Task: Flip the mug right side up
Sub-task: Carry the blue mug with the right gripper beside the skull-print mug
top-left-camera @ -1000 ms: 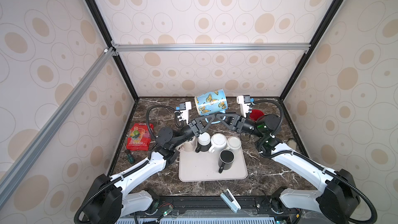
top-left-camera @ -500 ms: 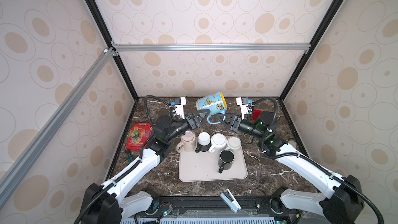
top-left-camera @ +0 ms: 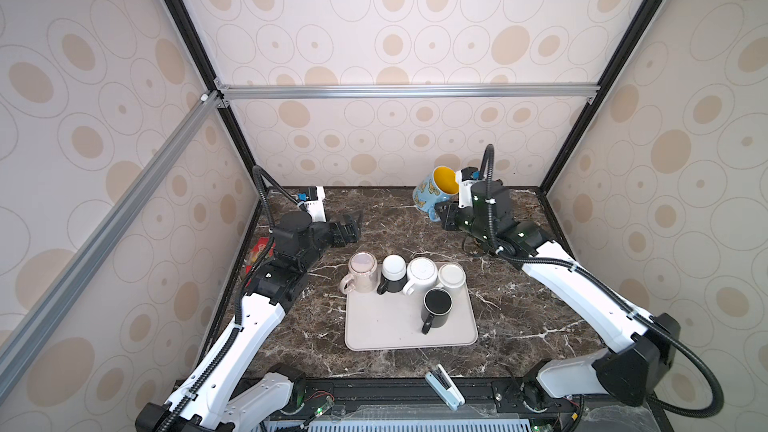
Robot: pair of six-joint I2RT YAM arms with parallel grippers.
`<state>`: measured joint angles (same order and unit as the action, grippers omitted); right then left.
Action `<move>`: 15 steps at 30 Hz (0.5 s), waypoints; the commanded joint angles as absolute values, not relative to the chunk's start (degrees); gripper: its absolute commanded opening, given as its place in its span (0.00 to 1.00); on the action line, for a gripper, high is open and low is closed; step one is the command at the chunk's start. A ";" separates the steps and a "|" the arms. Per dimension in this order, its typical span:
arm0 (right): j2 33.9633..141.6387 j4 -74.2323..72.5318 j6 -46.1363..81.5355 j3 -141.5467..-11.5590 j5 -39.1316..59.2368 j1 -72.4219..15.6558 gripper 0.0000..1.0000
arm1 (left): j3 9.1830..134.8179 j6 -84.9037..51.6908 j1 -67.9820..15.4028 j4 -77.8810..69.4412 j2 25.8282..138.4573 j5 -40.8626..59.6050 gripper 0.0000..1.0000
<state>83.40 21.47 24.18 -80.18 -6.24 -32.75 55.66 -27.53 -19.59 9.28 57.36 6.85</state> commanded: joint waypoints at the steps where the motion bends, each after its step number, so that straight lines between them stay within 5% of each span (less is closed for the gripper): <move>1: 88.54 26.10 19.25 -85.22 -14.81 -31.64 0.00 | 54.69 -23.83 -19.34 14.23 54.67 4.57 1.00; 15: 100.30 24.67 20.68 -82.58 -14.94 -25.54 0.00 | 45.10 -24.87 -19.31 11.97 51.24 6.94 1.00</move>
